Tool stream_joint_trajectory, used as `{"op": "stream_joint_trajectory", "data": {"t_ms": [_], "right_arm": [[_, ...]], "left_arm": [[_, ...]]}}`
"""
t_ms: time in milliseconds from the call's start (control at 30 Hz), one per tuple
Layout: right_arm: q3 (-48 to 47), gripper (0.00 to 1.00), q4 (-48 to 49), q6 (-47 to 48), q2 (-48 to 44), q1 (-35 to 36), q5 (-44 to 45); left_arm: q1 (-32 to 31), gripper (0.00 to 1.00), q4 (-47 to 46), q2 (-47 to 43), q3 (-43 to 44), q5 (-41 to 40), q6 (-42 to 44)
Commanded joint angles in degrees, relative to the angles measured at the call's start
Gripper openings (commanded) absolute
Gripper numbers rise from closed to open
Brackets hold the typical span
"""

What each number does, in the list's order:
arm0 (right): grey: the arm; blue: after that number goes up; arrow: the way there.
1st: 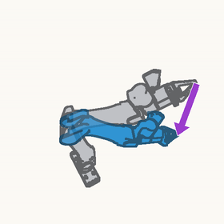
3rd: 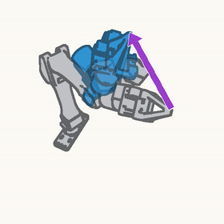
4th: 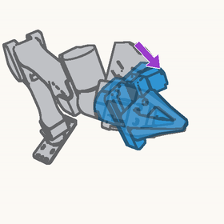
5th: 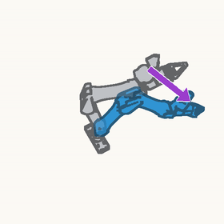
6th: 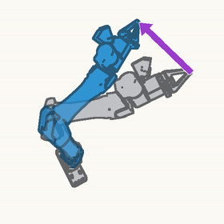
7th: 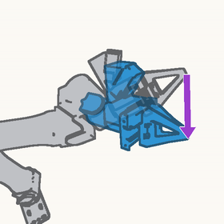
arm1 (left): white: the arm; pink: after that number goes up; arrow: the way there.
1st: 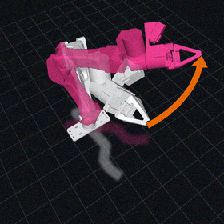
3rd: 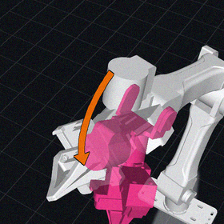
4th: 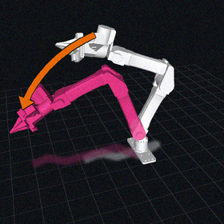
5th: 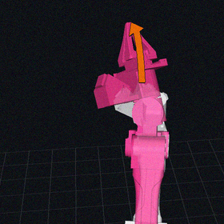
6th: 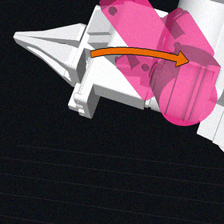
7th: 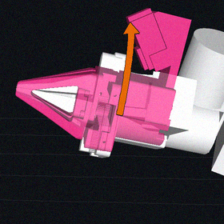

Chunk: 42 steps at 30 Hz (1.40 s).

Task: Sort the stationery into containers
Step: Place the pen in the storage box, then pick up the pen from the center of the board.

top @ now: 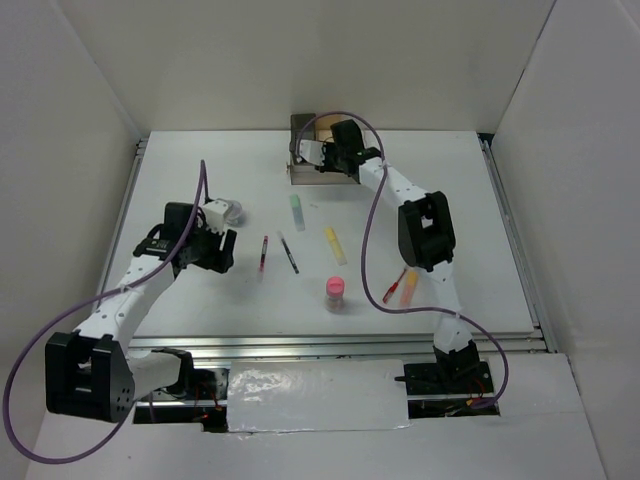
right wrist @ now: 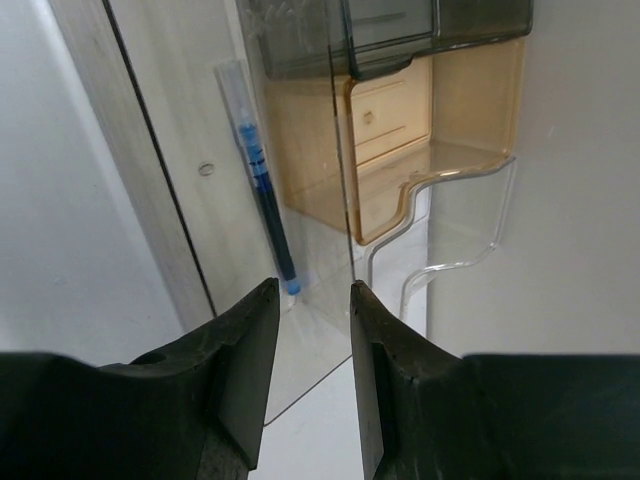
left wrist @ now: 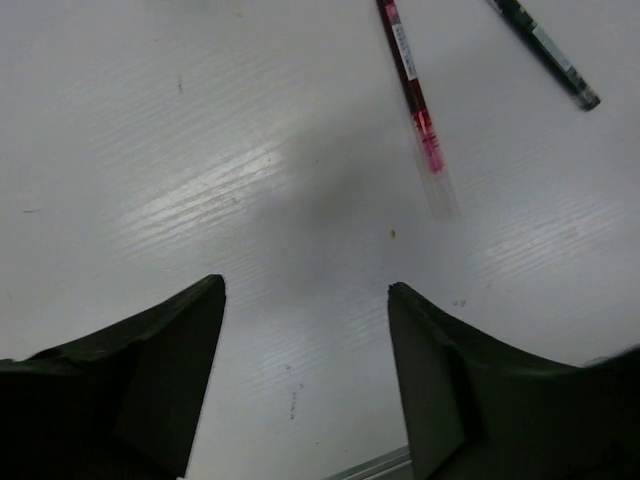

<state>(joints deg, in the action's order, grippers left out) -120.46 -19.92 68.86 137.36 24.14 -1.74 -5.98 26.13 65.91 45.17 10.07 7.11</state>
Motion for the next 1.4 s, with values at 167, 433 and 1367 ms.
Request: {"op": "stream_joint_trajectory", "data": {"t_ms": [167, 433, 1367], "right_arm": [[3.7, 0.41, -1.2, -22.5, -16.2, -2.7, 0.8], [17.4, 0.66, -19.2, -51.1, -35.3, -10.1, -8.8], [56.2, 0.89, -25.0, -44.2, -69.3, -27.0, -27.2]], "left_arm": [[-6.4, 0.63, -4.1, 10.9, 7.6, -6.2, -14.4], [-12.8, 0.61, -7.8, 20.9, 11.2, -7.8, -21.7], [-14.1, 0.0, 4.0, 33.6, 25.1, -10.9, -13.6]]}}
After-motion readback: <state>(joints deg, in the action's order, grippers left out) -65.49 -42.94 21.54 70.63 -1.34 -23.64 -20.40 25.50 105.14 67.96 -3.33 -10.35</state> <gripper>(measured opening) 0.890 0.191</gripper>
